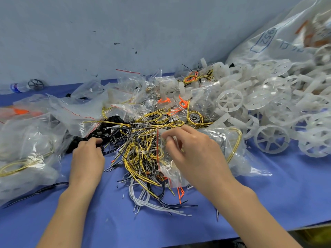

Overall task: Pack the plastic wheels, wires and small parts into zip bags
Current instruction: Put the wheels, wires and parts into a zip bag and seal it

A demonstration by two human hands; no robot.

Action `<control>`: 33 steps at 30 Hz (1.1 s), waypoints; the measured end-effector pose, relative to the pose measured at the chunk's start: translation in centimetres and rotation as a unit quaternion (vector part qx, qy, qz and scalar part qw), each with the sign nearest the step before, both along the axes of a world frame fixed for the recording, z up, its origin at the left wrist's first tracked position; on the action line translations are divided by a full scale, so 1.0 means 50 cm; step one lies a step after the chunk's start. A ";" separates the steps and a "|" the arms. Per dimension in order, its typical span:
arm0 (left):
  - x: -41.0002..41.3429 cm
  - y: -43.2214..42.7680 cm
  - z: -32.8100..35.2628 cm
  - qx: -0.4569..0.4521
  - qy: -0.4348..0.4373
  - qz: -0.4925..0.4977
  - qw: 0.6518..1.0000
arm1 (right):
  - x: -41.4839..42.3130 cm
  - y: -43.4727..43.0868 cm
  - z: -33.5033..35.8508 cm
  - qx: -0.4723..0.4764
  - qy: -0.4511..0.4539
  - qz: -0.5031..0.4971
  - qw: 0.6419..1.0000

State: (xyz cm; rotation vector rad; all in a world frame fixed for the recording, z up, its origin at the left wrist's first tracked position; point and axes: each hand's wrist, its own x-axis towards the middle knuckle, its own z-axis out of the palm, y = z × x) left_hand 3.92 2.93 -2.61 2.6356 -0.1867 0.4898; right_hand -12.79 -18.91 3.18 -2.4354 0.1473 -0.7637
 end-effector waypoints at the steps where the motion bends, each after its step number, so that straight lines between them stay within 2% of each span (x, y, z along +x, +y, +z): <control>1: -0.002 -0.004 0.005 -0.014 -0.009 -0.009 1.000 | 0.001 -0.003 0.000 0.006 0.002 0.000 1.000; 3: -0.012 -0.017 0.022 -0.073 -0.030 -0.035 0.996 | 0.004 -0.013 0.000 0.026 0.002 0.000 1.000; 5: -0.029 -0.036 0.047 -0.183 -0.018 -0.071 0.980 | 0.006 -0.025 0.002 0.054 -0.001 -0.002 0.999; 8: -0.070 -0.071 0.089 -0.346 0.056 -0.145 0.925 | 0.005 -0.037 0.006 0.077 -0.004 -0.007 0.997; 10: -0.103 -0.094 0.110 -0.399 0.118 -0.210 0.885 | 0.005 -0.038 0.006 0.079 -0.011 -0.010 0.997; 13: -0.142 -0.123 0.125 -0.375 0.201 -0.300 0.854 | 0.006 -0.028 0.005 0.066 -0.025 -0.017 0.997; 17: -0.157 -0.145 0.119 -0.326 0.339 -0.371 0.801 | 0.001 0.000 0.006 0.007 -0.019 -0.010 1.000; 23: -0.160 -0.164 0.106 -0.290 0.392 -0.398 0.778 | -0.006 0.033 0.000 -0.076 0.018 0.024 0.997; 26: -0.161 -0.172 0.109 -0.296 0.388 -0.397 0.778 | -0.010 0.041 -0.002 -0.117 0.025 0.017 0.993; 31: -0.158 -0.188 0.103 -0.300 0.336 -0.360 0.817 | -0.016 0.043 -0.005 -0.137 0.012 -0.002 0.990; 33: -0.153 -0.193 0.101 -0.309 0.329 -0.353 0.819 | -0.017 0.044 -0.004 -0.137 0.009 0.000 0.990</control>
